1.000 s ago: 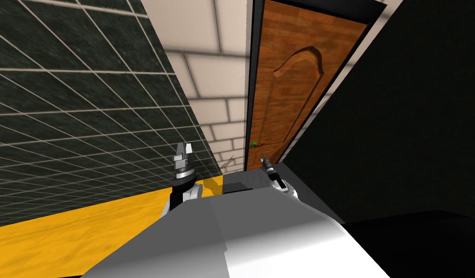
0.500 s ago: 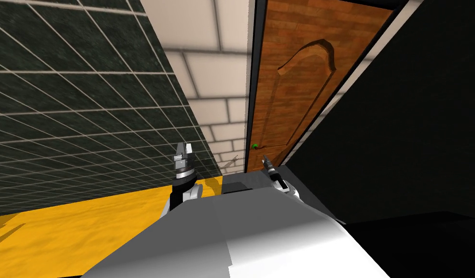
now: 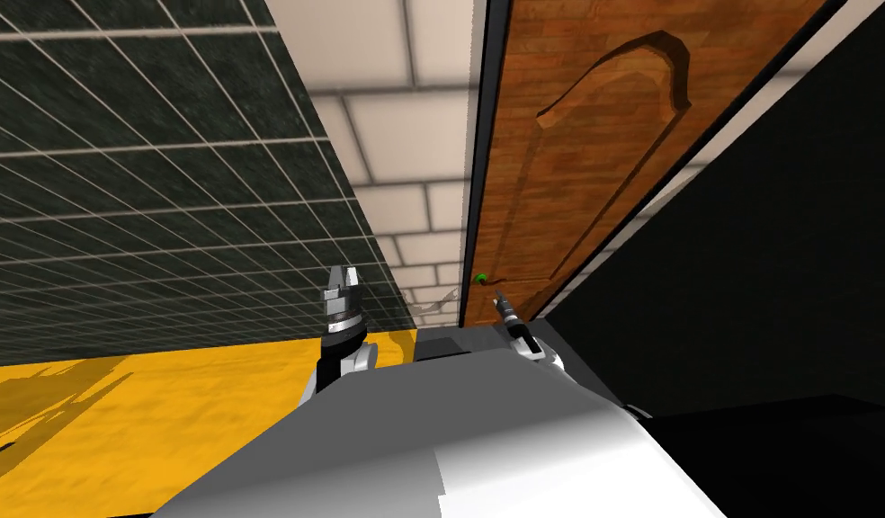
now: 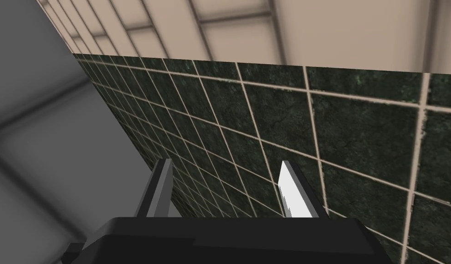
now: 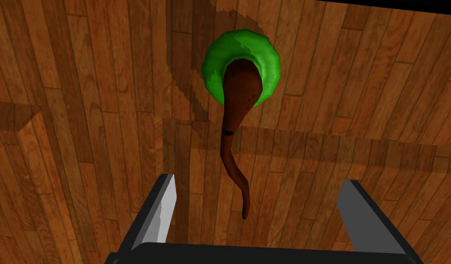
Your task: Pull the door open
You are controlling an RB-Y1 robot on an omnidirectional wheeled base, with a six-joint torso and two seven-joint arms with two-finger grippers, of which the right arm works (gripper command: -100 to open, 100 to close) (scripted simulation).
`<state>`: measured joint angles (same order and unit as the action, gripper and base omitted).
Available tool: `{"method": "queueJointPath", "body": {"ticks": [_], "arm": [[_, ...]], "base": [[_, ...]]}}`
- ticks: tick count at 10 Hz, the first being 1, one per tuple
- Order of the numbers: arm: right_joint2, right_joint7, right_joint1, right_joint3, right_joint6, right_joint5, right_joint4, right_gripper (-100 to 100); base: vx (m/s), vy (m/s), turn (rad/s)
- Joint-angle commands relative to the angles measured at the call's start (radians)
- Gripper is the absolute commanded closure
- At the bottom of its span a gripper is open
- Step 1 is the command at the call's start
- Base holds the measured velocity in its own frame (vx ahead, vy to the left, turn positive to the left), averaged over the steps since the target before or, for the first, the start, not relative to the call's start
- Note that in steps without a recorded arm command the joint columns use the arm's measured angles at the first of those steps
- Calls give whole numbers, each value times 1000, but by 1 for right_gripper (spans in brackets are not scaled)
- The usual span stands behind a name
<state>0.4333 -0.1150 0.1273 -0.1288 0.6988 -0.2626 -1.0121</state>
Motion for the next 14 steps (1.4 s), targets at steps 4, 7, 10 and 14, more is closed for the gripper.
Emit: {"method": "queueJointPath", "body": {"ticks": [4, 7, 10, 14], "arm": [[21, -27, -29, 63, 43, -25, 114, -100], [24, -29, -34, 73, 44, -29, 126, -100], [24, -29, -34, 73, 44, -29, 126, 100], [39, -44, -19, 60, 59, -29, 126, 100]], "base": [[144, 8, 197], [102, -10, 93], [-11, 2, -7], [-27, -11, 33]]}}
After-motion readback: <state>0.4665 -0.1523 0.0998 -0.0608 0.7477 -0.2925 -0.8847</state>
